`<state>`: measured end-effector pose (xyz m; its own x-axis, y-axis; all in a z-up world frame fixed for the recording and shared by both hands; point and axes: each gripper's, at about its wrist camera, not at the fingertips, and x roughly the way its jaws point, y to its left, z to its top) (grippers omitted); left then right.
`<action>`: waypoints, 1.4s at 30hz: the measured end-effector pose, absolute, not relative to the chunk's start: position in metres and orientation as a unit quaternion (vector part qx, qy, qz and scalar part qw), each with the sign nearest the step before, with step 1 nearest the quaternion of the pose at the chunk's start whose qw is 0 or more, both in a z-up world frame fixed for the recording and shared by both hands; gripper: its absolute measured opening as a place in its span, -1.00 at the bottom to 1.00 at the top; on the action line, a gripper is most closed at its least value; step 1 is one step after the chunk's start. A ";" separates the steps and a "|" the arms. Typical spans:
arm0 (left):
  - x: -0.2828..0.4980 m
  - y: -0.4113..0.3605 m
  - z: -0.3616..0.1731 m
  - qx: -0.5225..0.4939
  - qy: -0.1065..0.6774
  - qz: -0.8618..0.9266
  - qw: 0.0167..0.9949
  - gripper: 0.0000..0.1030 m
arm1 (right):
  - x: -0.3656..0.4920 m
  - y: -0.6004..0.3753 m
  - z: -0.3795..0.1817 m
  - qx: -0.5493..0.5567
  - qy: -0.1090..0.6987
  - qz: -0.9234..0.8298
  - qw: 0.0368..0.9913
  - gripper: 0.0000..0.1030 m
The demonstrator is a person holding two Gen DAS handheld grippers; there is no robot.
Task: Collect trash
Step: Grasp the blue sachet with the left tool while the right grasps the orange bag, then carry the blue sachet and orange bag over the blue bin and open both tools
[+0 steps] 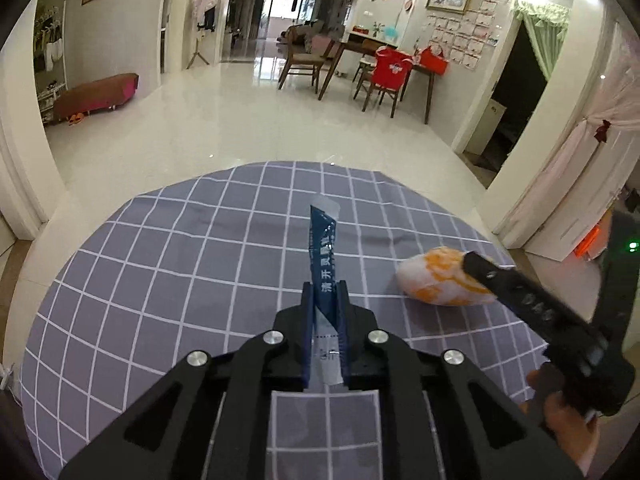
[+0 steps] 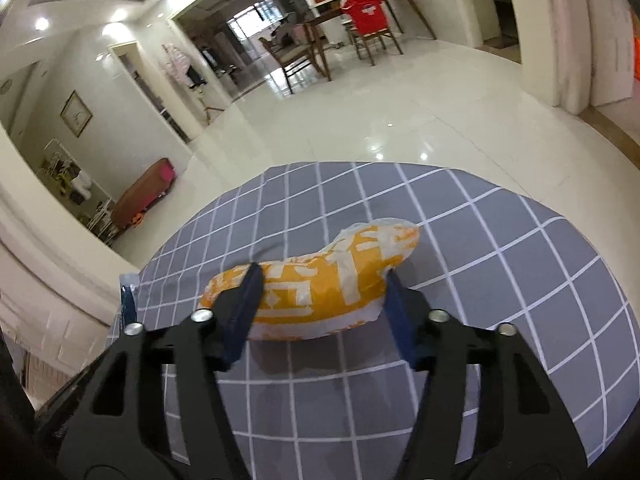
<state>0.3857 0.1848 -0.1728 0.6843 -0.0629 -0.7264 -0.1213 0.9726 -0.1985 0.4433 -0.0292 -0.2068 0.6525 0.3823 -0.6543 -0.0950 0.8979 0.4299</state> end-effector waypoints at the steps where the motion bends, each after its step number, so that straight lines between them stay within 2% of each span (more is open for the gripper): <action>1: 0.381 0.183 -0.171 -0.115 0.396 0.013 0.911 -0.80 | 0.440 -0.029 -0.206 0.179 0.393 0.140 0.891 -0.22; 3: 0.374 0.179 -0.166 -0.113 0.392 0.005 0.913 -0.80 | 0.433 -0.029 -0.204 0.180 0.392 0.153 0.889 -0.31; 4: 0.371 0.177 -0.163 -0.114 0.392 0.003 0.913 -0.80 | 0.429 -0.029 -0.203 0.180 0.390 0.159 0.889 -0.50; 13: 0.318 0.147 -0.134 -0.117 0.375 -0.032 0.919 -0.80 | 0.360 -0.061 -0.165 0.174 0.345 0.182 0.905 -0.51; 23: 0.244 0.052 -0.105 -0.088 0.355 -0.105 0.925 -0.80 | 0.236 -0.166 -0.126 0.167 0.265 0.136 0.940 -0.51; 32: 0.192 -0.091 -0.110 -0.043 0.363 -0.215 0.905 -0.80 | 0.140 -0.292 -0.140 0.196 0.232 0.035 0.952 -0.51; 42: 0.176 -0.216 -0.169 0.017 0.406 -0.278 0.870 -0.80 | 0.106 -0.391 -0.203 0.212 0.265 -0.068 0.938 -0.50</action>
